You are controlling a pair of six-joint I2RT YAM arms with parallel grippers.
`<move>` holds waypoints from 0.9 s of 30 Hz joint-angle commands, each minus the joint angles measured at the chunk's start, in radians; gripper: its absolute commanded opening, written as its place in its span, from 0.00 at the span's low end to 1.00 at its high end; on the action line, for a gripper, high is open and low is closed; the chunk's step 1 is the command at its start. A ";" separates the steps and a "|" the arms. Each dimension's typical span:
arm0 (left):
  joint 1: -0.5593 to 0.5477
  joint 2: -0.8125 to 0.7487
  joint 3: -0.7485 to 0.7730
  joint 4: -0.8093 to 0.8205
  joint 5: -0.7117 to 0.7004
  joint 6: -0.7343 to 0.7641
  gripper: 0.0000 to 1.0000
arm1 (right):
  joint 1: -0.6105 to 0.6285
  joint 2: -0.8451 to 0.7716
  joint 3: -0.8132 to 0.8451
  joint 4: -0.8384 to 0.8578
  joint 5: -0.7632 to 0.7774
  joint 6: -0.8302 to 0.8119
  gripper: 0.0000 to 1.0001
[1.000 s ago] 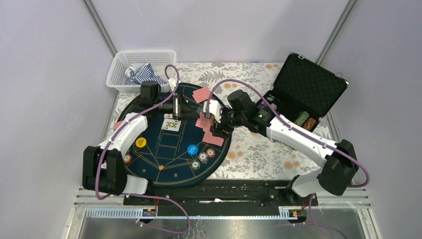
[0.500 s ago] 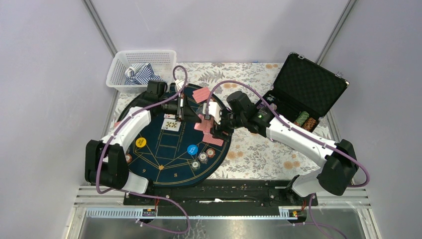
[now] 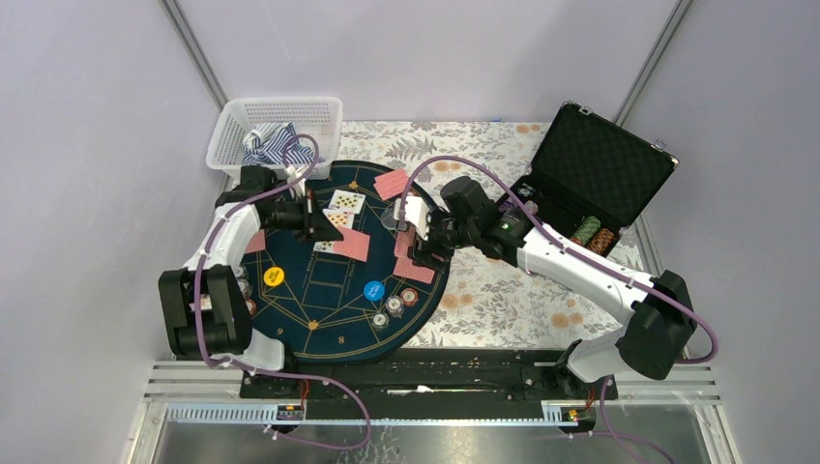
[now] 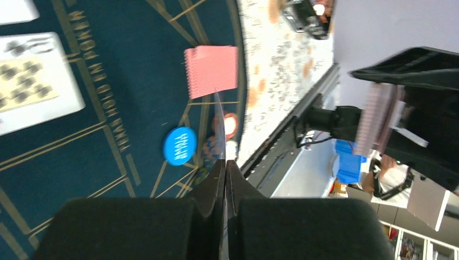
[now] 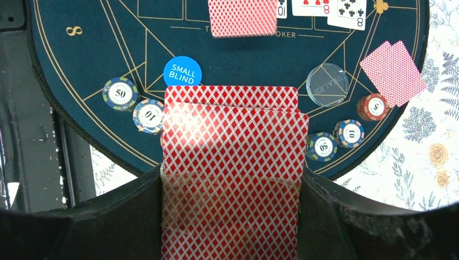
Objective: Distribute texas hold em gaming equipment
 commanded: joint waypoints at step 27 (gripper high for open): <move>0.106 0.236 -0.054 0.085 -0.494 0.166 0.02 | 0.010 -0.008 0.006 0.063 0.018 -0.008 0.11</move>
